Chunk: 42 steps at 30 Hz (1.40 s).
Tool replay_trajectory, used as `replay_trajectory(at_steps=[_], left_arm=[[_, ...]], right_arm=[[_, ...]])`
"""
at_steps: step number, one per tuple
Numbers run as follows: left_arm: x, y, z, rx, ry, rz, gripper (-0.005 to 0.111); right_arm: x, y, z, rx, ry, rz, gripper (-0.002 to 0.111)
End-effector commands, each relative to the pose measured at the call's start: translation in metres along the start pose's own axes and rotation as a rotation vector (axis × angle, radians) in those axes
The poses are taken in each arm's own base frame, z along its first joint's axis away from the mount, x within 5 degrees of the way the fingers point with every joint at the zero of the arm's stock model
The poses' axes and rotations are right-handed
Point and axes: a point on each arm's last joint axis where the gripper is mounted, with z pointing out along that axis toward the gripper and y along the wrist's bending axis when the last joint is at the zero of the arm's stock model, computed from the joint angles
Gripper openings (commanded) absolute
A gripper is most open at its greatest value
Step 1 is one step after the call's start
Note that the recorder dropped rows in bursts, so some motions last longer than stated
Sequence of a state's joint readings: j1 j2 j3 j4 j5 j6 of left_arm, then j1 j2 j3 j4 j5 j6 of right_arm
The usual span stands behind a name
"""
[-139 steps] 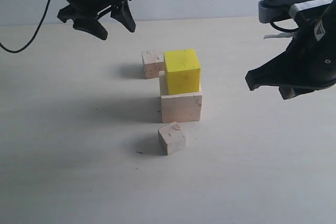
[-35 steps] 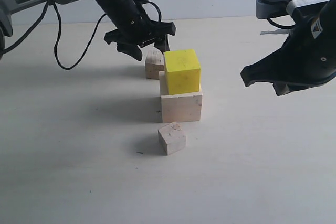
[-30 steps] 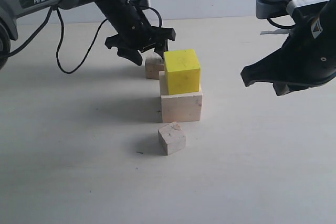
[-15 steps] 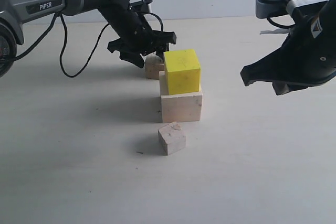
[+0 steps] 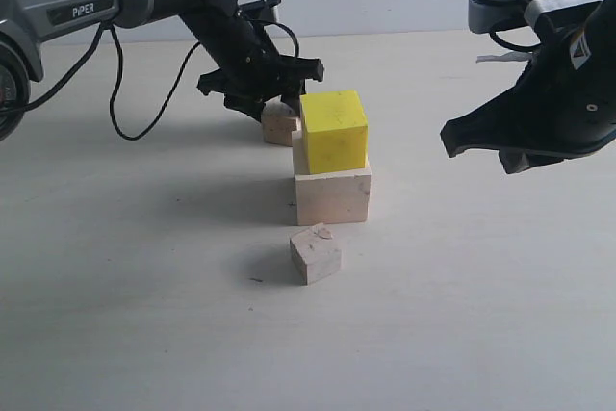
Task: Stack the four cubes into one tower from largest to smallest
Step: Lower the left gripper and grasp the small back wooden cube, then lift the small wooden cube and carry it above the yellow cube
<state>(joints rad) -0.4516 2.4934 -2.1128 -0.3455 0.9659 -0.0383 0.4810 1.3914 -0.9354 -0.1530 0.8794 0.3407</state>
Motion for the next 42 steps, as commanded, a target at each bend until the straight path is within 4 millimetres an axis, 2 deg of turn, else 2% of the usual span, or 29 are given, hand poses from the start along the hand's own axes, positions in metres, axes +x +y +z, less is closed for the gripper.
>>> replay_trajectory(at_steps=[1,7,17,19,23,24,27,33,37,42], left_arm=[[0.006,0.001,-0.004,-0.043,0.065,0.036,0.002],[0.012,0.011,-0.014,-0.166,0.156,0.105,0.0],[0.003,-0.007,-0.096,-0.236,0.052,0.166,0.0],[0.007,-0.011,-0.114,-0.233,0.035,0.169,0.0],[0.022,-0.016,-0.144,-0.236,0.027,0.17,0.0],[0.032,-0.017,-0.15,-0.232,0.043,0.169,0.0],[0.057,-0.021,-0.162,-0.235,0.079,0.155,0.0],[0.089,-0.021,-0.182,-0.207,0.056,0.075,0.0],[0.099,-0.03,-0.192,-0.12,0.047,0.015,0.0],[0.099,-0.046,-0.201,0.037,0.005,-0.088,0.0]], right_arm=[[0.0,-0.001,-0.001,-0.003,-0.016,-0.004,0.0],[0.0,-0.001,-0.001,-0.003,-0.016,-0.004,0.0],[0.0,-0.001,-0.001,-0.004,-0.009,-0.018,0.0],[0.001,-0.001,-0.001,-0.001,-0.001,-0.021,0.0],[0.002,-0.002,-0.001,0.0,0.004,-0.021,0.0],[0.002,-0.002,-0.001,0.001,0.005,-0.021,0.0],[0.002,-0.002,-0.001,0.002,0.01,-0.021,0.0],[0.003,-0.001,-0.001,-0.003,0.015,-0.015,0.0],[0.003,-0.001,-0.001,-0.01,0.017,-0.009,0.0],[0.003,-0.001,-0.001,-0.008,0.023,-0.01,0.0]])
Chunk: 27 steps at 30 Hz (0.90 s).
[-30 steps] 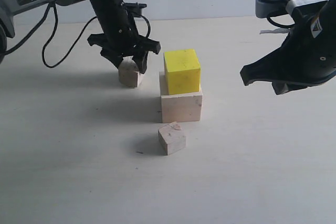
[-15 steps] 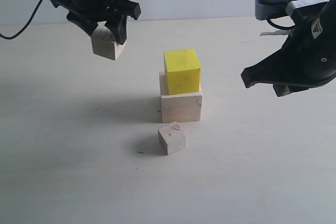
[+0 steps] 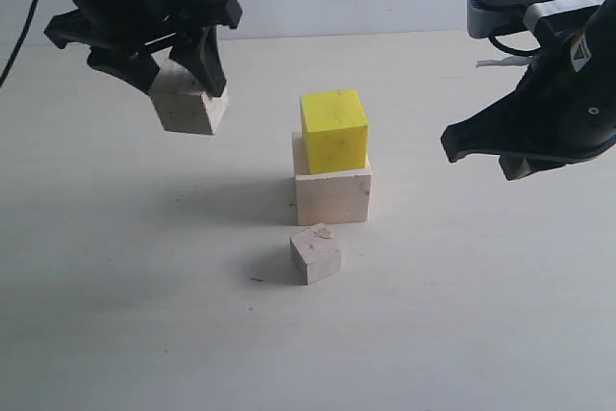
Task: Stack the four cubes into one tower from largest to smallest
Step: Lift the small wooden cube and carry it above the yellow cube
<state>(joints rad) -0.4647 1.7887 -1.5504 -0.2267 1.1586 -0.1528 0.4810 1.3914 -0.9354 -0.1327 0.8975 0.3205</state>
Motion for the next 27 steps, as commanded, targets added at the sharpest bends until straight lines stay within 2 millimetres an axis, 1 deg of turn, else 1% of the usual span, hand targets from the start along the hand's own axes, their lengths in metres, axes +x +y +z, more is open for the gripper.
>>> replay_trajectory(at_steps=[1,3,6,8,10,13,16,18,24,27], left_arm=[[0.001,-0.018,-0.008,0.144,-0.046,-0.084,0.0],[0.003,-0.028,-0.006,0.147,-0.049,-0.083,0.0],[0.009,-0.052,-0.001,0.125,-0.088,-0.074,0.0],[0.011,-0.063,0.0,0.142,-0.103,-0.09,0.0],[0.01,-0.068,0.0,0.166,-0.127,-0.122,0.0],[0.005,-0.071,0.0,0.21,-0.164,-0.151,0.0],[0.003,-0.074,0.008,0.238,-0.155,-0.173,0.0],[0.0,-0.074,0.009,0.249,-0.173,-0.182,0.0],[-0.003,-0.078,0.003,0.278,-0.182,-0.225,0.0],[-0.005,-0.078,0.003,0.257,-0.171,-0.234,0.0]], right_arm=[[0.001,-0.002,-0.001,0.001,0.001,-0.002,0.0],[0.002,-0.002,-0.001,0.005,0.006,-0.003,0.0],[0.002,-0.002,-0.001,0.004,0.008,0.0,0.0],[0.002,-0.002,-0.001,0.006,0.014,0.0,0.0],[0.003,-0.002,-0.001,0.006,0.015,0.0,0.0],[0.003,-0.002,-0.001,0.005,0.016,0.001,0.0],[0.003,-0.002,-0.001,0.005,0.016,0.001,0.0],[0.003,-0.002,-0.001,0.003,0.017,0.002,0.0],[0.003,-0.002,-0.001,0.0,0.016,0.005,0.0],[0.003,-0.002,-0.001,0.0,0.016,0.005,0.0]])
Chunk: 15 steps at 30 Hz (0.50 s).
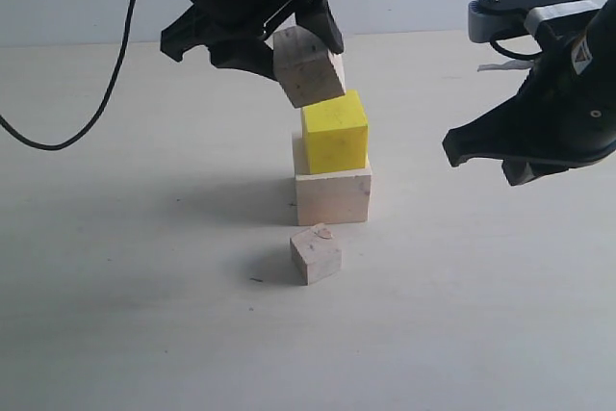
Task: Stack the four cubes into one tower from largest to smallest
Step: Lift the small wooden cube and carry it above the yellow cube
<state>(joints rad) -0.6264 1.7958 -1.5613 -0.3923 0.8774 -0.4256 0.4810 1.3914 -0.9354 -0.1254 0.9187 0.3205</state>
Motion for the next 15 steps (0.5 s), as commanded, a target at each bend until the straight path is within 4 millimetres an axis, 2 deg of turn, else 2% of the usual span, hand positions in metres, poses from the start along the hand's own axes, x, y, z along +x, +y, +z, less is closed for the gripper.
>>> replay_trajectory(at_steps=[1,5,8,11,15], left_arm=[[-0.003,-0.003,-0.001,-0.024,0.01,-0.026,0.0],[-0.006,-0.003,0.01,-0.098,0.071,-0.02,0.0],[-0.008,-0.011,0.018,-0.104,0.071,-0.007,0.0],[-0.01,-0.021,0.02,-0.097,0.048,0.022,0.0],[-0.015,-0.023,0.022,-0.147,0.042,0.017,0.0]], right_arm=[[0.001,-0.001,-0.001,-0.001,-0.006,0.0,0.0],[0.001,-0.001,-0.001,-0.001,-0.006,0.0,0.0],[0.001,-0.001,-0.001,-0.001,-0.006,0.0,0.0],[0.001,-0.001,-0.001,-0.001,-0.006,0.0,0.0],[0.001,-0.001,-0.001,-0.006,-0.005,0.004,0.0]])
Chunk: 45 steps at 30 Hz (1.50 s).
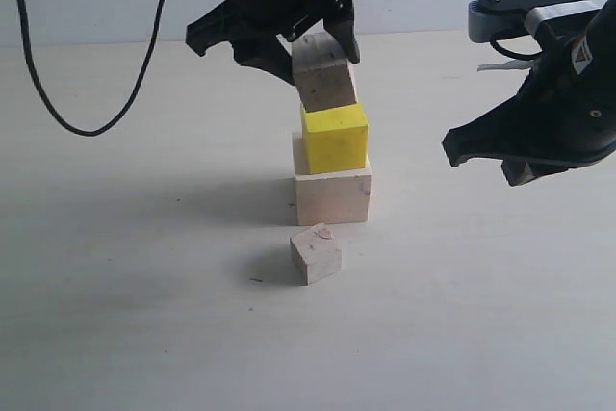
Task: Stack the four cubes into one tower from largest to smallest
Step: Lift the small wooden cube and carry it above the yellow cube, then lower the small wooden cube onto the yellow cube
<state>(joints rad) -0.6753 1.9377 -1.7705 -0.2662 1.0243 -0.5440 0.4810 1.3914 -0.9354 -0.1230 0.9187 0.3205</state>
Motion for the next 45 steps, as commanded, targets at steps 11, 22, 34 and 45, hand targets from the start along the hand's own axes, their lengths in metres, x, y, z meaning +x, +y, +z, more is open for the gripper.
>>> replay_trajectory(at_steps=[11,22,34,45], left_arm=[[-0.004,-0.002,0.012,-0.082,0.009,-0.025,0.0],[-0.003,-0.008,0.015,-0.063,-0.008,-0.024,0.0],[-0.004,-0.006,0.016,-0.082,-0.021,-0.027,0.0],[-0.005,-0.006,0.02,-0.08,-0.023,-0.034,0.0]], right_arm=[[0.001,0.0,-0.001,-0.014,-0.004,0.008,0.0],[0.001,0.0,-0.001,-0.014,-0.004,0.008,0.0],[0.001,0.0,-0.001,-0.014,-0.004,0.008,0.0],[0.001,0.0,-0.001,-0.014,-0.004,0.008,0.0]])
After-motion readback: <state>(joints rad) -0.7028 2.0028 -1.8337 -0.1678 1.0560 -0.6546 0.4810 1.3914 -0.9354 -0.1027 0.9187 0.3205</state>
